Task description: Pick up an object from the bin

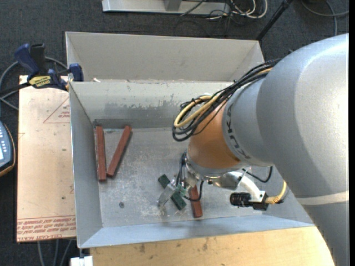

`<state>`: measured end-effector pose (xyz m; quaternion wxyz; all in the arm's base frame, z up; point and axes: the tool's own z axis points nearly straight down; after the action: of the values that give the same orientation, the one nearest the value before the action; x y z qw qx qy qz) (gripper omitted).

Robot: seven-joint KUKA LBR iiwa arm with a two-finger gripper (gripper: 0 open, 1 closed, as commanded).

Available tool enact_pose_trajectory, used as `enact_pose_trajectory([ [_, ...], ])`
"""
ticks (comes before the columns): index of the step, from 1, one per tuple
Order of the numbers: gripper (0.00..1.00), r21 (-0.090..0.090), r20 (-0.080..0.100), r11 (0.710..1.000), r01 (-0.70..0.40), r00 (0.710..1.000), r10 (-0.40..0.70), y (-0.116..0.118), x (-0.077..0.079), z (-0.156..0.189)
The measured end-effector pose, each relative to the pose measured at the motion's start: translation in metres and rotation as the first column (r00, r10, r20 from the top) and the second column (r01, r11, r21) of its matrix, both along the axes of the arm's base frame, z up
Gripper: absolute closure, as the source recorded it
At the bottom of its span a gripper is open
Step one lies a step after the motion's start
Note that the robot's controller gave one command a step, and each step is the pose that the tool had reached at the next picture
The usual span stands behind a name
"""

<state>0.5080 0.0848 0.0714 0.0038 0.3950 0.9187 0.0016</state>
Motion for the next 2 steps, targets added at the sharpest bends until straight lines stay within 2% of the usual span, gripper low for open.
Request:
enact_pose_trajectory([
  [1,0.0,0.0,-0.004,1.0,-0.003,1.0,0.003,0.0001,0.0011,0.0007],
  [2,1.0,0.001,-0.008,1.0,-0.004,1.0,0.004,0.0009,0.0004,0.0001],
])
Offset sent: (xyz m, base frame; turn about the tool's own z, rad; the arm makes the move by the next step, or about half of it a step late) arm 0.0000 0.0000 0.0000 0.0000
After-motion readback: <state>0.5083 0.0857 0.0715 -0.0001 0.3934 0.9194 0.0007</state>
